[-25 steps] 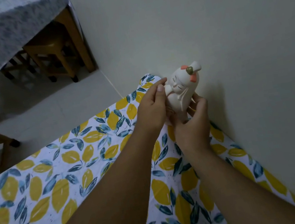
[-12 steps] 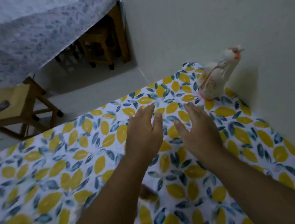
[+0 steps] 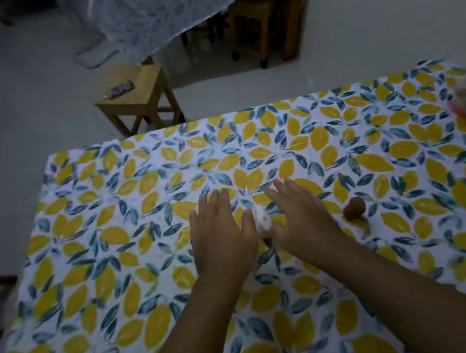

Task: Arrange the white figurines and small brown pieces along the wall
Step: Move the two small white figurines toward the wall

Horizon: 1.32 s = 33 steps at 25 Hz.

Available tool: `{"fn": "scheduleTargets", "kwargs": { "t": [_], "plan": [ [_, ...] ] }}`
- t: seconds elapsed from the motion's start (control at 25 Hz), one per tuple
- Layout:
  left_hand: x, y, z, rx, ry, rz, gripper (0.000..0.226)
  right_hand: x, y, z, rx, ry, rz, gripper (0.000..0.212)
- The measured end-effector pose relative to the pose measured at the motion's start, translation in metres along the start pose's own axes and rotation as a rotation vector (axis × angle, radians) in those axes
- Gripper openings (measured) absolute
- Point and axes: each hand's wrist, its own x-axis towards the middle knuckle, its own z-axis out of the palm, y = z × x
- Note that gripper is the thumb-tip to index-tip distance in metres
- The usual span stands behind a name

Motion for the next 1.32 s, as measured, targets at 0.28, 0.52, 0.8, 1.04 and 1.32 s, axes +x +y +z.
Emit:
{"fn": "scheduleTargets", "kwargs": {
  "t": [0.28, 0.52, 0.8, 1.04, 1.32],
  "plan": [
    [-0.013, -0.046, -0.004, -0.286, -0.137, -0.132, 0.073, 0.007, -0.031, 0.046, 0.075, -0.184, 0.178, 0.072],
    [-0.014, -0.053, -0.003, -0.352, -0.070, -0.074, 0.067, 0.011, -0.027, 0.041, 0.125, -0.108, 0.159, 0.068],
    [0.002, 0.020, -0.015, -0.451, 0.048, 0.086, 0.055, -0.014, 0.005, -0.032, 0.347, 0.336, 0.089, 0.057],
    [0.043, 0.179, 0.032, -0.395, -0.127, 0.375, 0.045, -0.048, 0.154, -0.104, 0.397, 0.534, 0.295, 0.056],
    [0.073, 0.349, 0.166, -0.216, -0.487, 0.555, 0.053, -0.103, 0.331, -0.141, 0.419, 0.670, 0.578, 0.052]
  ]
}}
